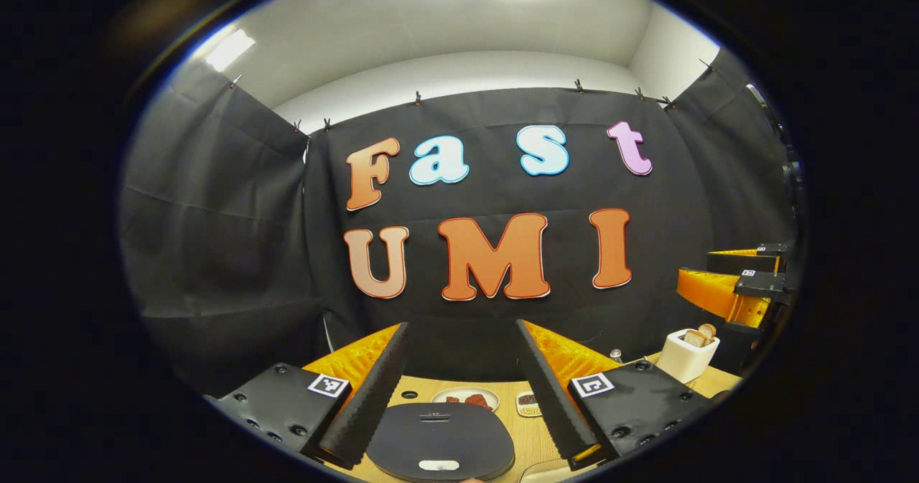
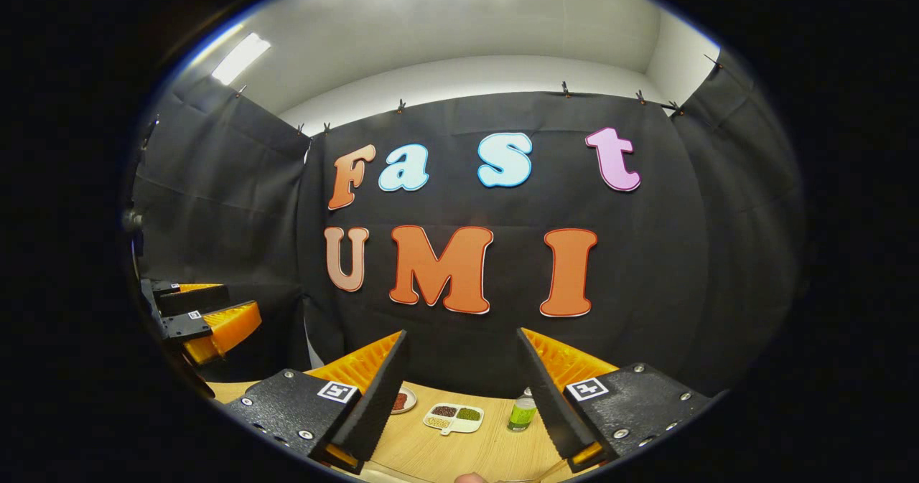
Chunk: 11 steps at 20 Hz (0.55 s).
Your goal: Close the left gripper, press the button to open the rice cooker; take a wooden spoon from the chopstick holder with the right hand, scoop a spoonful of rice and pour it into the rice cooker, then put the wooden spoon back into the chopstick holder.
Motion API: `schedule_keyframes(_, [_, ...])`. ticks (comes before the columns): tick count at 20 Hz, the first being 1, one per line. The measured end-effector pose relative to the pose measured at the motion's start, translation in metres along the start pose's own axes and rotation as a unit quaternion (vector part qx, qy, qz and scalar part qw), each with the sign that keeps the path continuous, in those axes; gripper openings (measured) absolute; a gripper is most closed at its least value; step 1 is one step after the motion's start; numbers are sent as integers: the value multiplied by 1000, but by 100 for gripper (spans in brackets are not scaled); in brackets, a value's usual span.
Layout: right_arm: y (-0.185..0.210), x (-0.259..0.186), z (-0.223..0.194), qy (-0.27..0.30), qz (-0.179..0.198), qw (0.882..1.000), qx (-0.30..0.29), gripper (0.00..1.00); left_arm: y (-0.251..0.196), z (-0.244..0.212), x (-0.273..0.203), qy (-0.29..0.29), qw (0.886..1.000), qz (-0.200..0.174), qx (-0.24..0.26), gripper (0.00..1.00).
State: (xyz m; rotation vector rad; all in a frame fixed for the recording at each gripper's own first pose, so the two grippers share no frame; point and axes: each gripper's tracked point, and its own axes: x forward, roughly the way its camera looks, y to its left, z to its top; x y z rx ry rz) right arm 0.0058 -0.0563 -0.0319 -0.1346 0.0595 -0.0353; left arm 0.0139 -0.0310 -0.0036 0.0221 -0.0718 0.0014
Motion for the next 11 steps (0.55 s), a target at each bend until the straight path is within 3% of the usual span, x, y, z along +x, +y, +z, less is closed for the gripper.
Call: schedule_keyframes(11, [1, -1, -5, 8, -6, 1000, 2, 93, -13, -3, -2, 7, 1000, -26, 0, 97])
